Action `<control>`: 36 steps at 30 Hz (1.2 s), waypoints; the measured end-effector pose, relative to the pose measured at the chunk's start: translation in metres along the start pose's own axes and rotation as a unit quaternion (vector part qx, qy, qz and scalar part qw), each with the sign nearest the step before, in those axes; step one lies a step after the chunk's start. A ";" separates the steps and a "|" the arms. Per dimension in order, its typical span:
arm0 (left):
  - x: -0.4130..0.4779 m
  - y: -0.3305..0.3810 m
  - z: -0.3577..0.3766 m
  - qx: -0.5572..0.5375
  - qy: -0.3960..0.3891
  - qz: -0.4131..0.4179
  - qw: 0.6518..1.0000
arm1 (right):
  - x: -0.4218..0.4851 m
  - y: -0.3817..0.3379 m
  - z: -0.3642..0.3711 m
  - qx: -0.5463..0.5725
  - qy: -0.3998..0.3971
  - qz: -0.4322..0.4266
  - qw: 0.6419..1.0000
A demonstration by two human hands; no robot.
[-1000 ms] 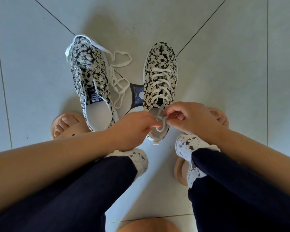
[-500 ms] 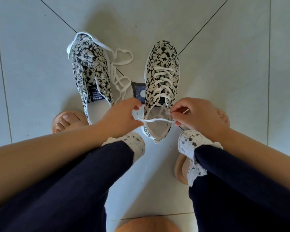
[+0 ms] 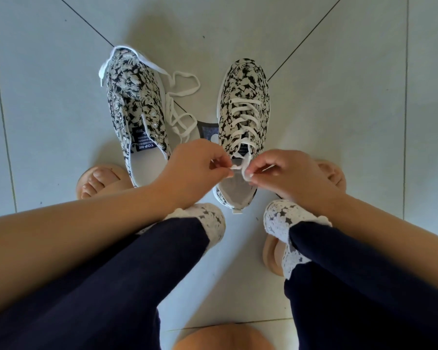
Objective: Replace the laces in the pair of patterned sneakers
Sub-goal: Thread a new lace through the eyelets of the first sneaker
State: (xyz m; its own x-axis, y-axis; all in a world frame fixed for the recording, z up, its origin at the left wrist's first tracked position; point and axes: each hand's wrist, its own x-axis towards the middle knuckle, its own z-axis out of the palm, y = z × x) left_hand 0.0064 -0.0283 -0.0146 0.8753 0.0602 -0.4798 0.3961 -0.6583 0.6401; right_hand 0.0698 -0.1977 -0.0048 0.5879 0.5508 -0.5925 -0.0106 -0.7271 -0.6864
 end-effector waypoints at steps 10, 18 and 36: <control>-0.005 0.007 0.008 -0.011 -0.014 -0.003 1.000 | 0.002 0.000 -0.004 -0.195 -0.038 -0.049 0.979; 0.000 0.017 0.016 -0.249 -0.007 -0.145 0.957 | -0.001 0.000 0.001 0.021 -0.020 0.029 0.999; -0.008 -0.004 0.013 -0.012 0.017 0.018 1.000 | 0.011 0.004 0.022 -0.344 0.016 -0.118 0.931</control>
State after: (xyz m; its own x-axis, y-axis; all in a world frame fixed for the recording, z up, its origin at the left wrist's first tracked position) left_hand -0.0062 -0.0362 -0.0210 0.8978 0.0624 -0.4360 0.3703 -0.6430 0.6704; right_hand 0.0582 -0.1856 -0.0238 0.5322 0.7239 -0.4391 0.6361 -0.6841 -0.3568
